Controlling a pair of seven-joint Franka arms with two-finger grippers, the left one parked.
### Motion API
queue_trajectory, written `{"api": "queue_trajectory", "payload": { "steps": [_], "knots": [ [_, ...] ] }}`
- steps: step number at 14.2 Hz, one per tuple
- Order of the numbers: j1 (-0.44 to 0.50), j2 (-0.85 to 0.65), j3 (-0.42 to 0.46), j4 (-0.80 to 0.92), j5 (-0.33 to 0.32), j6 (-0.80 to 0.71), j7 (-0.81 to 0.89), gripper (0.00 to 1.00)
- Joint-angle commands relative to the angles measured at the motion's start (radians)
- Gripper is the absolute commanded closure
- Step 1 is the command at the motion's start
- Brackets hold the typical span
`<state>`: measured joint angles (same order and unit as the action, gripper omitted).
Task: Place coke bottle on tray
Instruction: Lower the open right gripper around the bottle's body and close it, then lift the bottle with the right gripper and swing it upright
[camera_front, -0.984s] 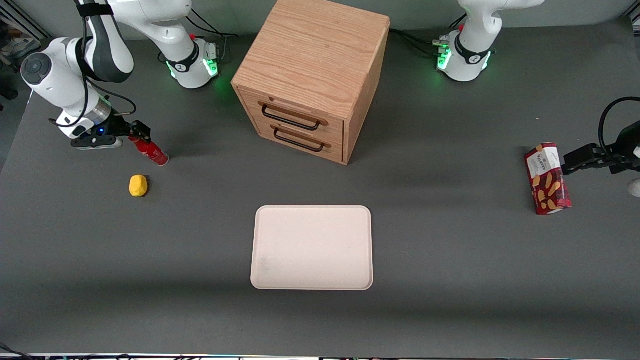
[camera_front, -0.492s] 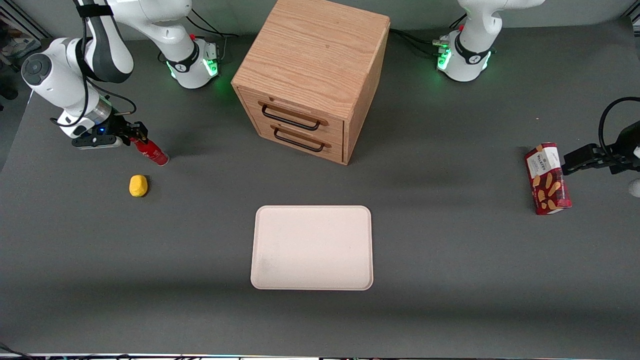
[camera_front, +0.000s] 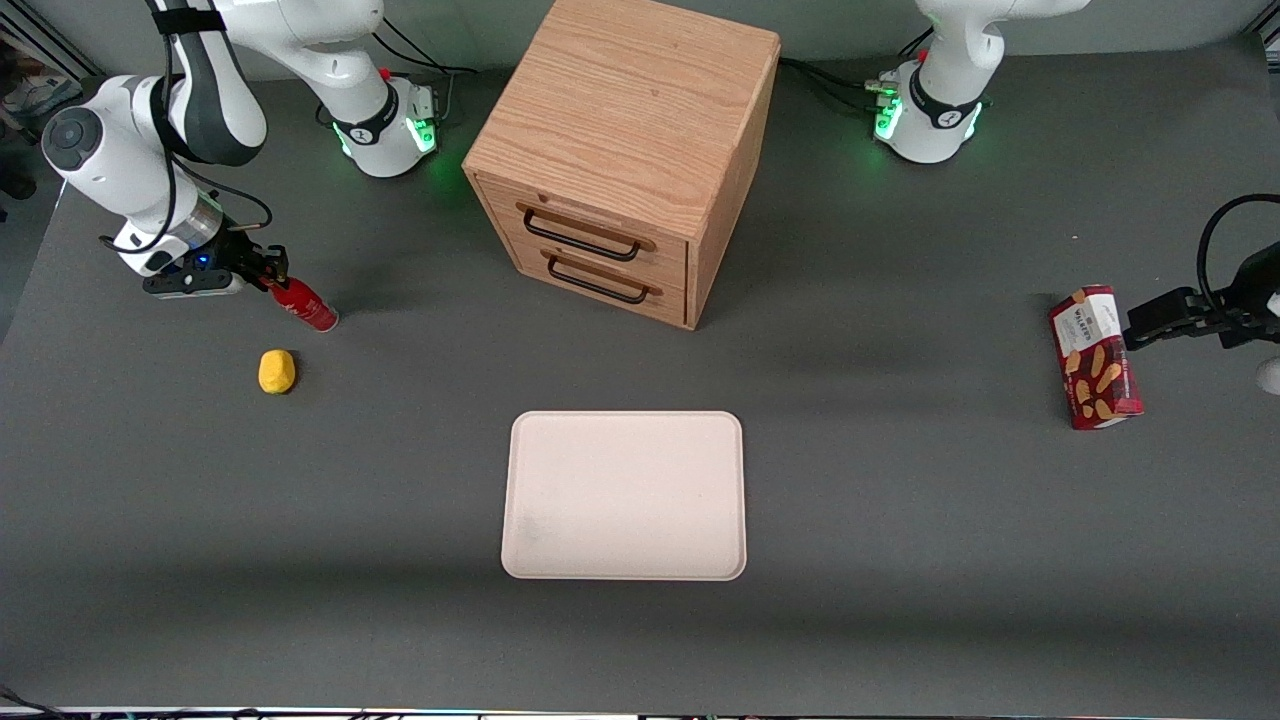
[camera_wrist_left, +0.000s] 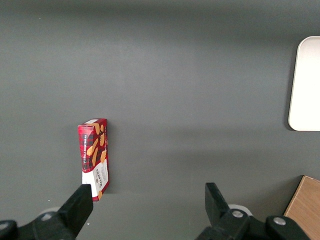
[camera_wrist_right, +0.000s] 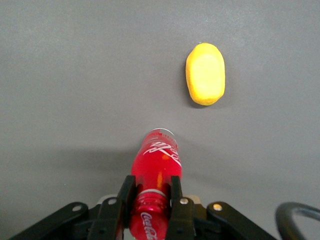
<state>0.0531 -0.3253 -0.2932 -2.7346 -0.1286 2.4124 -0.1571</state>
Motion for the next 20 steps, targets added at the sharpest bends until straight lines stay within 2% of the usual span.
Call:
{"api": "queue_trajectory", "payload": {
  "steps": [1, 4, 8, 12, 18, 20],
  "knots": [
    [-0.001, -0.006, 0.0, 0.042, -0.016, -0.063, -0.019, 1.0],
    [0.001, -0.011, 0.005, 0.133, -0.016, -0.154, -0.018, 1.0],
    [0.004, -0.012, 0.031, 0.318, -0.014, -0.353, -0.021, 1.0],
    [0.007, -0.001, 0.065, 0.594, -0.005, -0.661, -0.022, 1.0],
    [0.005, 0.023, 0.098, 0.93, 0.012, -0.959, -0.021, 1.0],
    [0.005, 0.06, 0.1, 1.034, 0.046, -1.03, -0.021, 1.0]
  ]
}}
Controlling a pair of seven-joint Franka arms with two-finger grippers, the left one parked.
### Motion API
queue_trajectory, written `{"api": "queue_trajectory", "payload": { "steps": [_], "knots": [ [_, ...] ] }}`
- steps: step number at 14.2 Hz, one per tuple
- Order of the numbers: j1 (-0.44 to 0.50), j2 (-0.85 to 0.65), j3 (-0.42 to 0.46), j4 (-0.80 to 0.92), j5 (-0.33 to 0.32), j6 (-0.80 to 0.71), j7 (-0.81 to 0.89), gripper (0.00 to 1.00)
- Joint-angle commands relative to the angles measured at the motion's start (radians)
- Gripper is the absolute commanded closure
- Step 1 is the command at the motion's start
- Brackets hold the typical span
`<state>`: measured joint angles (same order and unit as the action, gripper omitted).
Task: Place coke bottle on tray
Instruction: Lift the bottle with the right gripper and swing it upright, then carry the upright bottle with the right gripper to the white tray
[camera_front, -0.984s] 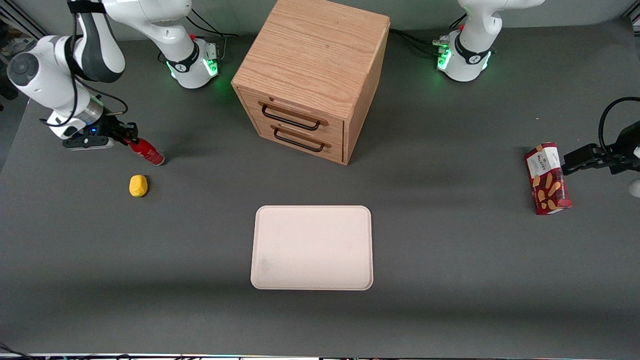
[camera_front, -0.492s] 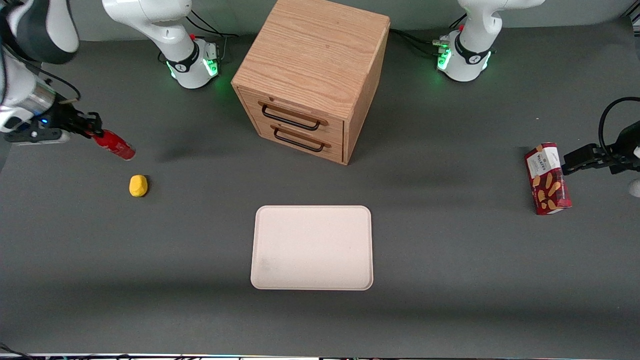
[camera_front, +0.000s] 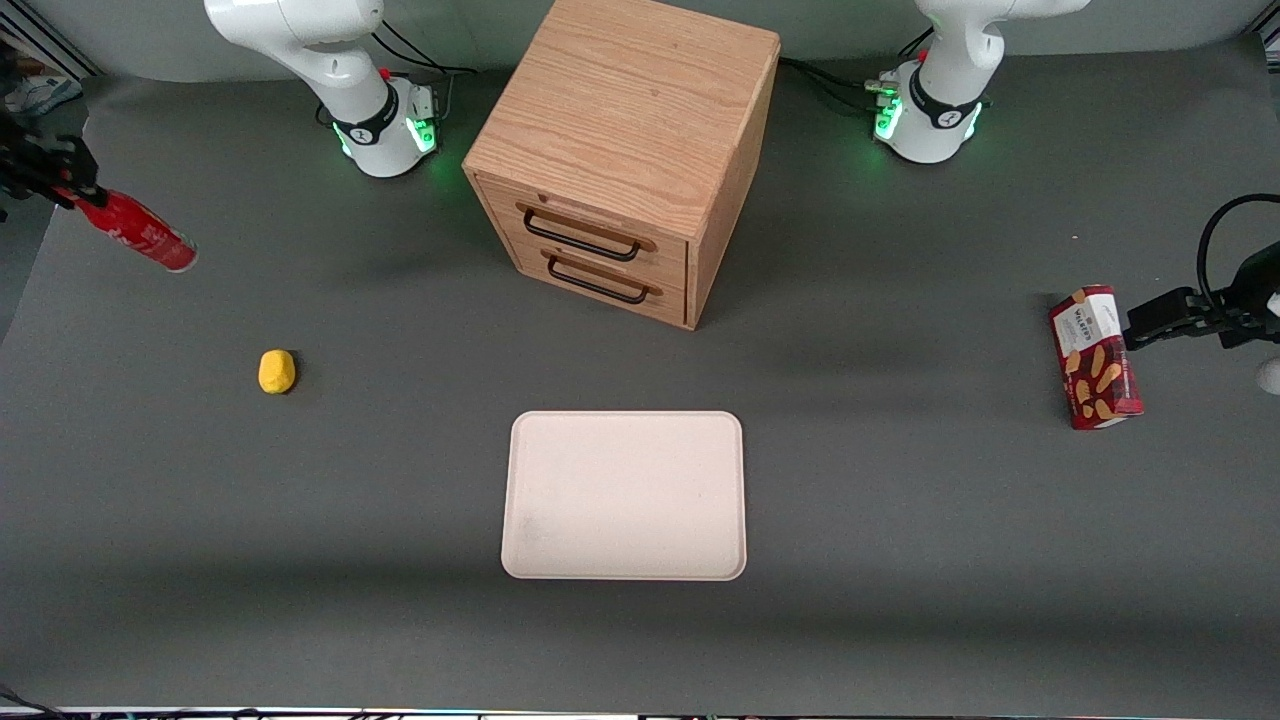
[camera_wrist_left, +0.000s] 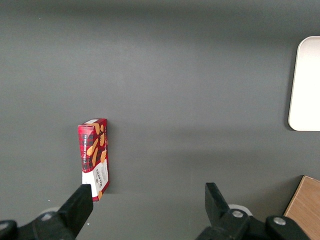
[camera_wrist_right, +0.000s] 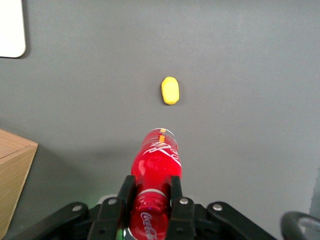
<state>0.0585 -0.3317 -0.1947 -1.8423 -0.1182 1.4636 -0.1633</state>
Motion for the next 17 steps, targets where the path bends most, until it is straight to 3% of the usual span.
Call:
{"api": "queue_trajectory", "payload": {
  "steps": [1, 4, 9, 17],
  "knots": [
    [0.0, 0.091, 0.001, 0.185, 0.048, -0.101, -0.015, 1.0],
    [0.003, 0.224, 0.049, 0.337, 0.1, -0.117, -0.004, 1.0],
    [0.092, 0.54, 0.089, 0.72, 0.155, -0.21, 0.076, 1.0],
    [0.305, 0.884, 0.159, 1.066, 0.166, -0.221, 0.563, 1.0]
  ]
}}
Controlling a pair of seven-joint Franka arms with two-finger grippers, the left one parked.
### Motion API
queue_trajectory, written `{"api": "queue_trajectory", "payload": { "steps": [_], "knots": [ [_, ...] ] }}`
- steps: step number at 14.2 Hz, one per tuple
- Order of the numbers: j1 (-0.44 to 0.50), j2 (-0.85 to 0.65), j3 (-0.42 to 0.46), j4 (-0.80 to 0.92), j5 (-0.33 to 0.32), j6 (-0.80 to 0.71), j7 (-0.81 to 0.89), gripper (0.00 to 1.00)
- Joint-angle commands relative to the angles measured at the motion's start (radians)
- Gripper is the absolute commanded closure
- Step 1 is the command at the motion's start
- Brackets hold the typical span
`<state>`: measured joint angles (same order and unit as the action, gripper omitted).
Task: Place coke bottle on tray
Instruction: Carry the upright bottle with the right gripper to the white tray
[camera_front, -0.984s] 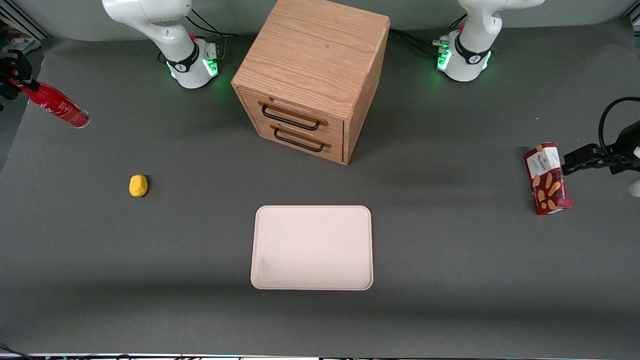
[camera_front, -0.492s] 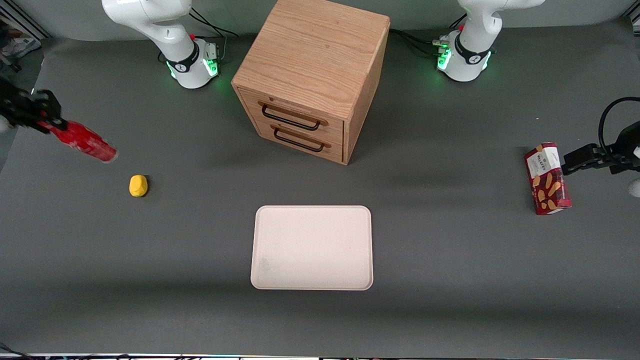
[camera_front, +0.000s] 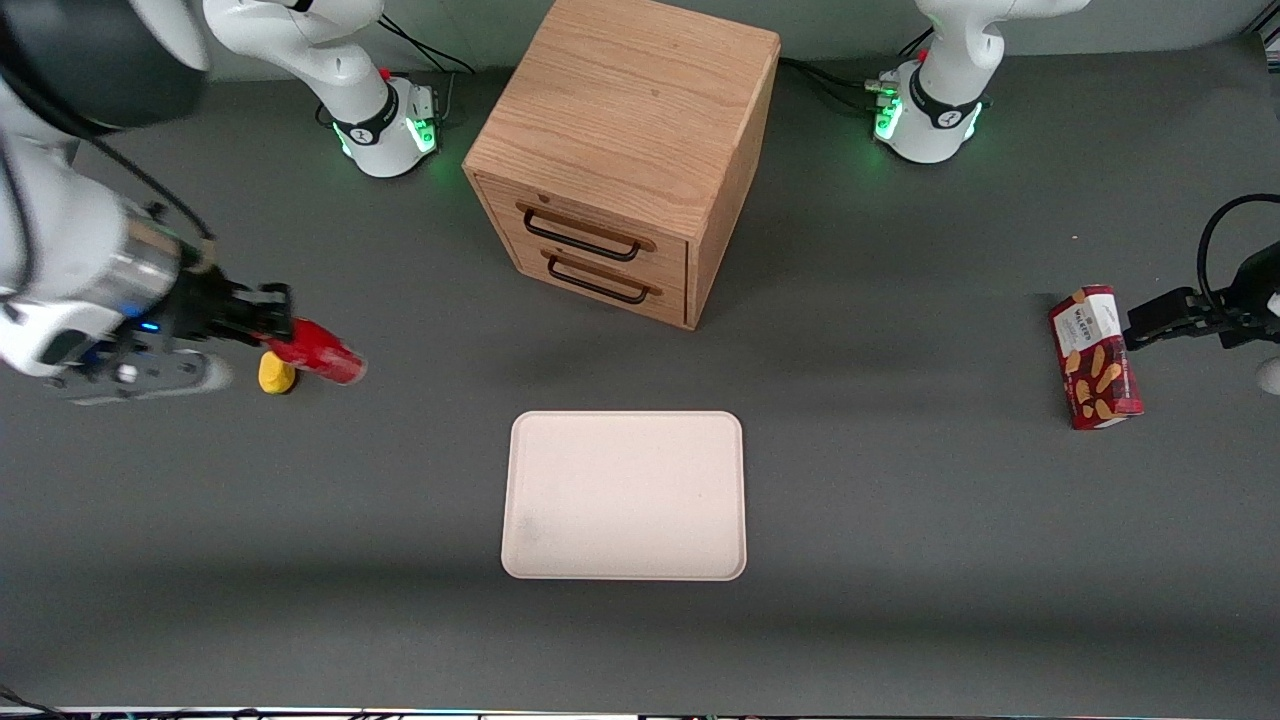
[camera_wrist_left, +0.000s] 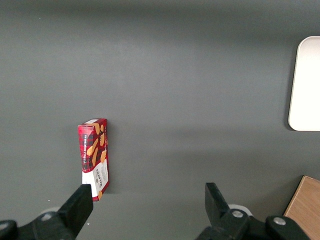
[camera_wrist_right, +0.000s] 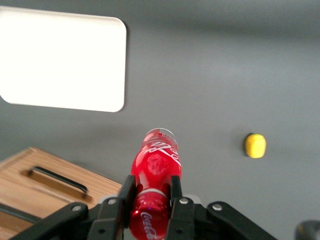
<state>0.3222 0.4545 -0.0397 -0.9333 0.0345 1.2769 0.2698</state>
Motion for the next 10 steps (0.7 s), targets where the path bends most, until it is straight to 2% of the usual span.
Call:
{"api": "queue_trajectory", "payload": {
  "steps": [1, 5, 10],
  "knots": [
    [0.064, 0.124, 0.014, 0.178, 0.013, -0.016, 0.19, 1.0],
    [0.087, 0.197, 0.092, 0.194, 0.013, 0.096, 0.403, 1.0],
    [0.086, 0.234, 0.112, 0.183, 0.009, 0.223, 0.408, 1.0]
  ]
}}
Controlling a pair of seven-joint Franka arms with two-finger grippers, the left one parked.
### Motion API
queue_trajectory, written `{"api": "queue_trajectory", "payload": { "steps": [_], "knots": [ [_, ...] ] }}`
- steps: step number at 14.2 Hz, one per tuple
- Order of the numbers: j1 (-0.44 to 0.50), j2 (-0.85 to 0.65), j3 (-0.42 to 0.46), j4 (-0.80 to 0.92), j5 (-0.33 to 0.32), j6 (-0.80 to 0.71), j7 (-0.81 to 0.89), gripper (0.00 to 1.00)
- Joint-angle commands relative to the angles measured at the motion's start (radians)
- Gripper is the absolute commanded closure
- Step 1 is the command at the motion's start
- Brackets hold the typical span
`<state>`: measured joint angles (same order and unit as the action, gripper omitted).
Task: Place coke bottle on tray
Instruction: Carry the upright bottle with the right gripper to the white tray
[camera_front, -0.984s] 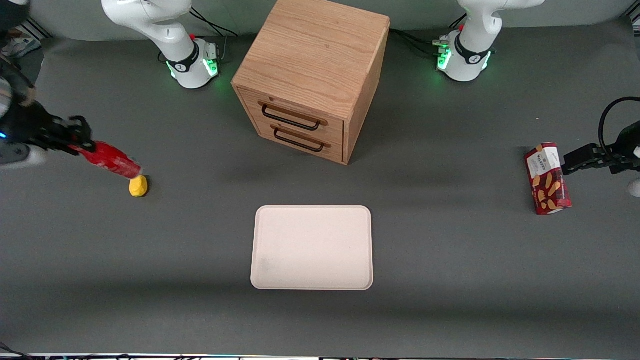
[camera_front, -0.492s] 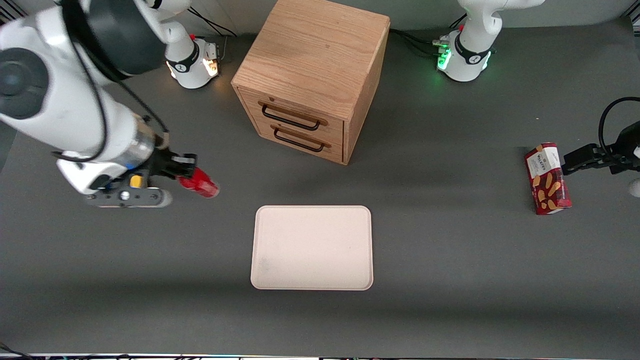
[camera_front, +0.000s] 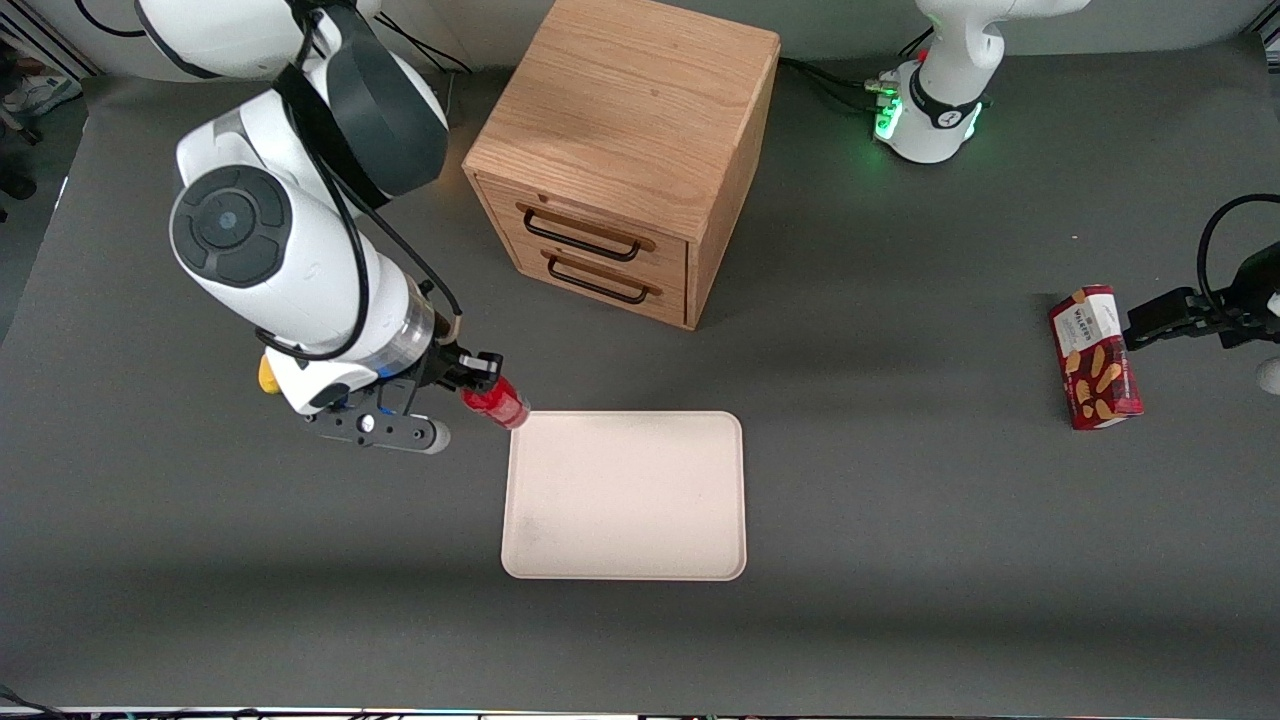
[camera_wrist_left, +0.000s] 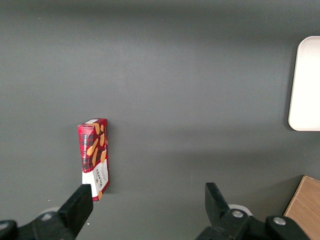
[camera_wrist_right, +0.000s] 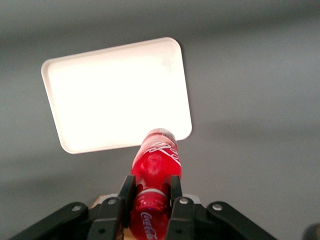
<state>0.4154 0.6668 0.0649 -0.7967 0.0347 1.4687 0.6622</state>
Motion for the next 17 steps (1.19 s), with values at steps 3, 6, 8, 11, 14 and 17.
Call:
{"api": "queue_trajectory", "payload": {
  "steps": [3, 6, 8, 11, 14, 17],
  "knots": [
    [-0.009, 0.08, 0.003, 0.039, -0.004, 0.082, 0.014, 1.0],
    [-0.012, 0.102, 0.001, -0.022, -0.013, 0.16, 0.014, 1.0],
    [-0.012, 0.117, 0.001, -0.067, -0.025, 0.206, 0.017, 1.0],
    [-0.012, 0.146, 0.001, -0.134, -0.064, 0.274, 0.023, 1.0],
    [-0.015, 0.154, 0.0, -0.199, -0.062, 0.34, 0.025, 1.0],
    [-0.015, 0.183, -0.002, -0.21, -0.059, 0.381, 0.027, 1.0]
  ]
}}
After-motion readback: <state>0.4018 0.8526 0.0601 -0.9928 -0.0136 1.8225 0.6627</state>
